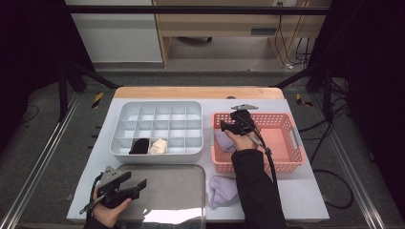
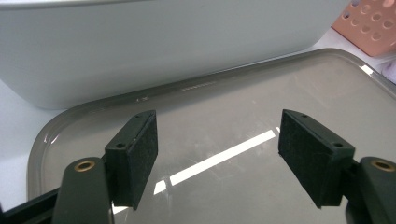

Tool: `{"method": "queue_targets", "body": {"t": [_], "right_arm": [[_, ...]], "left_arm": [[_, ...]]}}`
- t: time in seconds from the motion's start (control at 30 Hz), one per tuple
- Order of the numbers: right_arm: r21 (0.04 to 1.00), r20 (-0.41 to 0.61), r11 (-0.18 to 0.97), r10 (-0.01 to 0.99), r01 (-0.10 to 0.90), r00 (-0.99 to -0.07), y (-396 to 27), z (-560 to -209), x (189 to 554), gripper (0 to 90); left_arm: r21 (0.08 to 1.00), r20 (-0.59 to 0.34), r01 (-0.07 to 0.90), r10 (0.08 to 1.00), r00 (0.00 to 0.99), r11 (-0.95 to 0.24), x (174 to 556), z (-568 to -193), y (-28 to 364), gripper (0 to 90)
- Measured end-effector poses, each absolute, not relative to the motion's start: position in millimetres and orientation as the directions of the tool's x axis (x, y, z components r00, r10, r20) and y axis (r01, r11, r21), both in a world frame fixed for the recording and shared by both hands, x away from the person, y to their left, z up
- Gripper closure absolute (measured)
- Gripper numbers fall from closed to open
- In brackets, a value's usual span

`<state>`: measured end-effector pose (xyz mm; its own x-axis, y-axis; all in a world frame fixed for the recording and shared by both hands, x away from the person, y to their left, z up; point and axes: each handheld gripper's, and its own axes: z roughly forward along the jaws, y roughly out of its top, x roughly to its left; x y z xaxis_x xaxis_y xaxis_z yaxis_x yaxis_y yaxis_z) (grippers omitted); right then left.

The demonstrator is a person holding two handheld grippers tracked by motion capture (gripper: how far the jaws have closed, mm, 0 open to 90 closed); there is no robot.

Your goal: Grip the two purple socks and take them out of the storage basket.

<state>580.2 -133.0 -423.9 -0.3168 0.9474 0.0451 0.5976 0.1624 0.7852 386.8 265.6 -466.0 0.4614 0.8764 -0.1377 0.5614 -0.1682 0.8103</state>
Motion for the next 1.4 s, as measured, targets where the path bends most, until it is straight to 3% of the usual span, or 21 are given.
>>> {"method": "queue_targets", "body": {"t": [0.73, 1.17, 1.37, 1.4], "right_arm": [[0.681, 0.076, 0.138, 0.963, 0.719, -0.257, -141, -454, 588, 40.3], [0.607, 0.051, 0.165, 0.968, 0.777, -0.246, -140, -461, 589, 53.8], [0.581, 0.061, 0.185, 0.961, 0.793, -0.269, -138, -459, 589, 73.4], [0.581, 0.061, 0.185, 0.961, 0.793, -0.269, -138, -459, 589, 73.4]], "left_arm": [[0.810, -0.148, 0.565, 0.875, 0.460, -0.160, 387, -466, 265, 30.1], [0.806, -0.150, 0.571, 0.878, 0.454, -0.158, 387, -467, 265, 30.7], [0.805, -0.150, 0.572, 0.878, 0.455, -0.159, 387, -467, 265, 30.7], [0.805, -0.150, 0.572, 0.878, 0.455, -0.159, 387, -467, 265, 30.7]]}}
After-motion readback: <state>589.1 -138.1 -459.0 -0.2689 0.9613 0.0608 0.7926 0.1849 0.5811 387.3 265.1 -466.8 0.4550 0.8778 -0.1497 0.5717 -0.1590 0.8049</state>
